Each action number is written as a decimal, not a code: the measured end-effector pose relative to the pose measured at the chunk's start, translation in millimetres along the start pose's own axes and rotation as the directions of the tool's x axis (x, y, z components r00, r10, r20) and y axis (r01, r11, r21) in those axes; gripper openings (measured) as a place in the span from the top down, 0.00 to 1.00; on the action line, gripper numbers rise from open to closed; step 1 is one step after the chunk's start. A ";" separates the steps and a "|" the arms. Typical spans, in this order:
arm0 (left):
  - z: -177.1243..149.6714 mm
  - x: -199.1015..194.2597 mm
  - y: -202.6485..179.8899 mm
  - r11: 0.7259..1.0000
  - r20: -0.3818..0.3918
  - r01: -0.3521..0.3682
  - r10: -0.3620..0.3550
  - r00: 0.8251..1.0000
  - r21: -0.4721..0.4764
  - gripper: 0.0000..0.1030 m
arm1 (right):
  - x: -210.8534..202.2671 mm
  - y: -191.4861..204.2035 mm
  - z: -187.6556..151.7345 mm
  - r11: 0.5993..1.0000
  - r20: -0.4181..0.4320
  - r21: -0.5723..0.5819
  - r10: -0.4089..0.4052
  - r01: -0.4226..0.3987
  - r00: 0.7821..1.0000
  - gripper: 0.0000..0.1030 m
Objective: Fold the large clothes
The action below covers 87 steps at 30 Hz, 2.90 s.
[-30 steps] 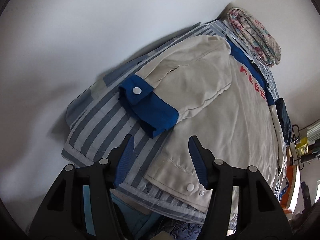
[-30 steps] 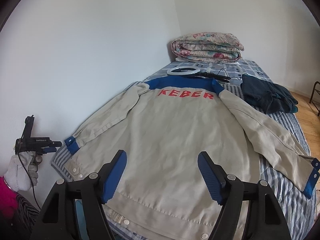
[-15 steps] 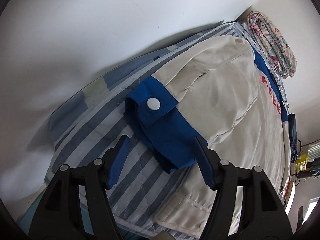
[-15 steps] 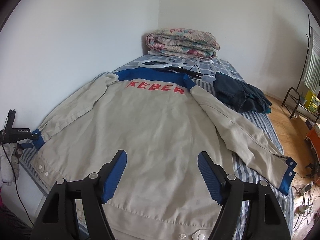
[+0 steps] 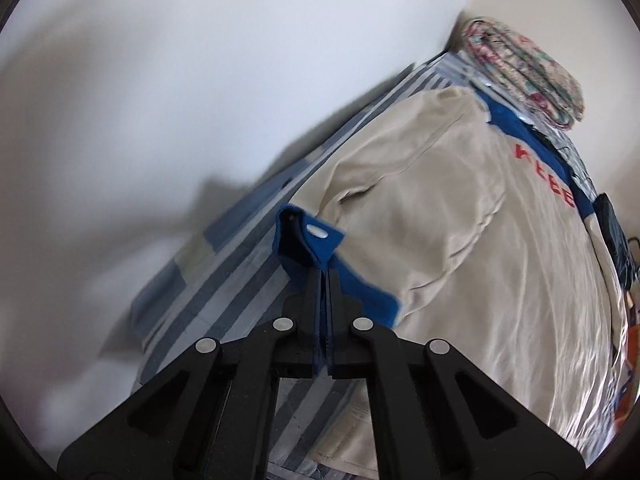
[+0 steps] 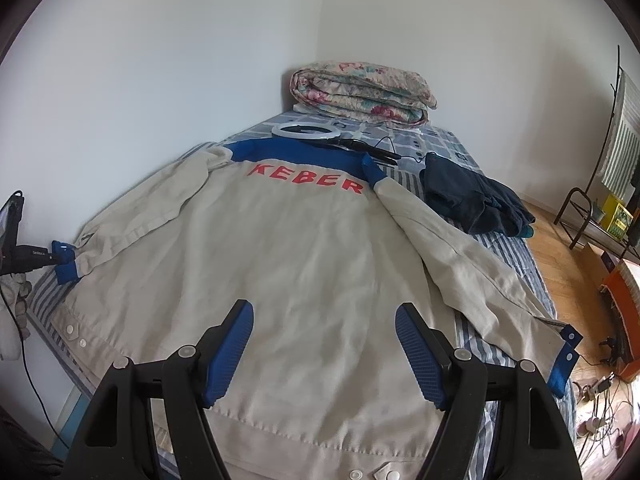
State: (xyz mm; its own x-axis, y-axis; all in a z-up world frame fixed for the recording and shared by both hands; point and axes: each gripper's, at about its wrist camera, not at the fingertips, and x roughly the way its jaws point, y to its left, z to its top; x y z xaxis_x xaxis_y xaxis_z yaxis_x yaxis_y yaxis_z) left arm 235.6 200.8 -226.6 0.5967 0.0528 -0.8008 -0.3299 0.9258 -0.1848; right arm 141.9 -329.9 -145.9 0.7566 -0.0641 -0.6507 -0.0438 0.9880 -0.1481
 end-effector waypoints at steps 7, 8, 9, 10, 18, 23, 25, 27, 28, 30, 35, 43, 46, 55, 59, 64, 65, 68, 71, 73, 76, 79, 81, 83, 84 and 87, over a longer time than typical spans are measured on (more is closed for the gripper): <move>-0.8 -43.3 -51.2 0.982 0.130 0.018 -0.043 0.991 0.190 1.00 | -3.2 4.8 -0.5 1.000 0.007 -0.025 -0.005 0.005 1.000 0.30; -0.5 -45.2 -53.8 0.982 0.124 0.033 -0.057 0.991 0.188 1.00 | -3.7 5.6 -0.9 1.000 0.007 -0.027 -0.004 0.005 1.000 0.30; -1.1 -45.8 -54.7 0.982 0.116 0.050 -0.072 0.991 0.180 1.00 | -4.2 5.8 -1.7 1.000 0.008 -0.030 -0.005 0.005 1.000 0.30; -1.6 -45.4 -53.7 0.984 0.106 0.062 -0.081 0.991 0.169 1.00 | -4.8 6.4 -2.2 0.999 0.008 -0.035 -0.007 0.007 1.000 0.30; -26.4 -18.2 9.7 0.978 -0.084 0.170 -0.181 0.980 -0.122 0.33 | -6.9 4.5 -8.0 0.998 0.012 -0.056 -0.004 0.005 1.000 0.30; -33.1 2.1 49.6 0.907 -0.092 0.231 -0.279 0.956 -0.353 0.32 | -3.6 2.9 -10.2 0.999 -0.001 -0.050 0.012 -0.012 1.000 0.30; -31.6 13.6 57.8 0.876 -0.101 0.241 -0.308 0.946 -0.417 0.32 | -2.5 3.7 -10.7 0.999 -0.004 -0.051 0.015 -0.015 1.000 0.30; -30.0 24.3 61.8 0.861 -0.104 0.235 -0.312 0.944 -0.451 0.32 | -1.9 4.8 -10.7 0.998 -0.004 -0.053 0.016 -0.016 1.000 0.30; -28.5 30.3 61.5 0.859 -0.111 0.229 -0.310 0.944 -0.457 0.32 | -1.9 4.9 -10.7 0.998 -0.004 -0.053 0.016 -0.016 1.000 0.30; -26.5 40.8 61.0 0.852 -0.113 0.220 -0.306 0.945 -0.474 0.32 | -0.4 5.6 -10.2 0.998 -0.003 -0.052 0.018 -0.019 1.000 0.30; -12.3 49.9 49.2 0.890 -0.097 0.169 -0.230 0.968 -0.422 0.35 | 3.2 4.9 -10.1 0.999 -0.011 -0.045 0.029 -0.029 1.000 0.30; 6.5 23.7 9.6 0.981 0.022 0.090 -0.087 0.996 -0.171 1.00 | 5.5 5.0 -9.2 0.998 -0.029 -0.037 0.047 -0.048 0.998 0.30; 11.7 -17.1 -25.8 0.997 0.136 0.072 -0.073 0.988 0.016 1.00 | 7.3 2.4 -10.3 0.997 -0.049 -0.017 0.077 -0.078 0.996 0.37; -24.2 -94.5 -120.3 0.890 0.249 0.104 -0.235 0.940 0.445 1.00 | 31.7 -19.3 5.3 0.961 -0.134 0.142 0.257 -0.238 0.957 0.57; -55.9 -101.7 -148.6 0.820 0.232 0.111 -0.285 0.930 0.561 1.00 | 54.4 -15.1 49.0 0.934 -0.137 0.166 0.340 -0.317 0.930 0.54; -67.6 -96.9 -149.6 0.819 0.163 0.180 -0.314 0.935 0.545 1.00 | 98.4 26.8 111.9 0.896 -0.198 0.137 0.443 -0.422 0.875 0.49; -68.7 -95.2 -143.9 0.826 0.146 0.198 -0.317 0.937 0.528 1.00 | 107.8 42.5 124.2 0.896 -0.210 0.113 0.443 -0.429 0.871 0.45; -71.3 -87.1 -122.8 0.845 0.083 0.240 -0.315 0.945 0.477 1.00 | 135.8 91.9 148.6 0.868 -0.247 0.055 0.490 -0.493 0.836 0.34; -70.7 -83.0 -92.2 0.884 0.056 0.272 -0.316 0.947 0.380 1.00 | 173.1 142.8 162.5 0.843 -0.300 0.019 0.518 -0.538 0.801 0.34; -65.8 -77.4 -76.5 0.901 0.035 0.276 -0.305 0.952 0.334 1.00 | 201.2 171.2 162.5 0.833 -0.341 0.021 0.526 -0.553 0.779 0.34; -56.4 -68.5 -59.3 0.920 0.024 0.273 -0.291 0.956 0.281 1.00 | 241.3 207.1 145.7 0.817 -0.422 0.055 0.541 -0.575 0.728 0.36; -47.2 -65.5 -46.5 0.932 0.021 0.286 -0.298 0.954 0.224 0.90 | 268.3 235.7 121.6 0.792 -0.494 0.083 0.559 -0.604 0.666 0.37; -44.0 -66.0 -43.1 0.933 0.026 0.291 -0.303 0.953 0.210 0.77 | 275.9 246.7 110.1 0.773 -0.523 0.103 0.577 -0.626 0.627 0.44; -42.7 -68.1 -42.8 0.934 0.033 0.294 -0.307 0.951 0.203 0.71 | 276.4 254.2 101.9 0.742 -0.536 0.127 0.610 -0.658 0.584 0.63; -41.4 -68.1 -42.7 0.934 0.030 0.296 -0.308 0.951 0.200 0.71 | 274.1 256.5 99.5 0.732 -0.539 0.129 0.618 -0.669 0.573 0.81; -39.7 -71.2 -43.7 0.933 0.032 0.300 -0.312 0.950 0.198 0.71 | 255.6 256.2 98.4 0.724 -0.519 0.125 0.630 -0.678 0.578 0.99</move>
State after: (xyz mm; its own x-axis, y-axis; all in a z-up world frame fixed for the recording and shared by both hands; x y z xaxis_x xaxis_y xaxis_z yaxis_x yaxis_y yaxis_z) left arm 178.5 141.7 -184.1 0.6931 -0.2265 -0.6844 0.0158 0.9539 -0.2997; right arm 388.3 -79.2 -276.8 0.0709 0.5129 -0.8555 -0.4635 0.7764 0.4270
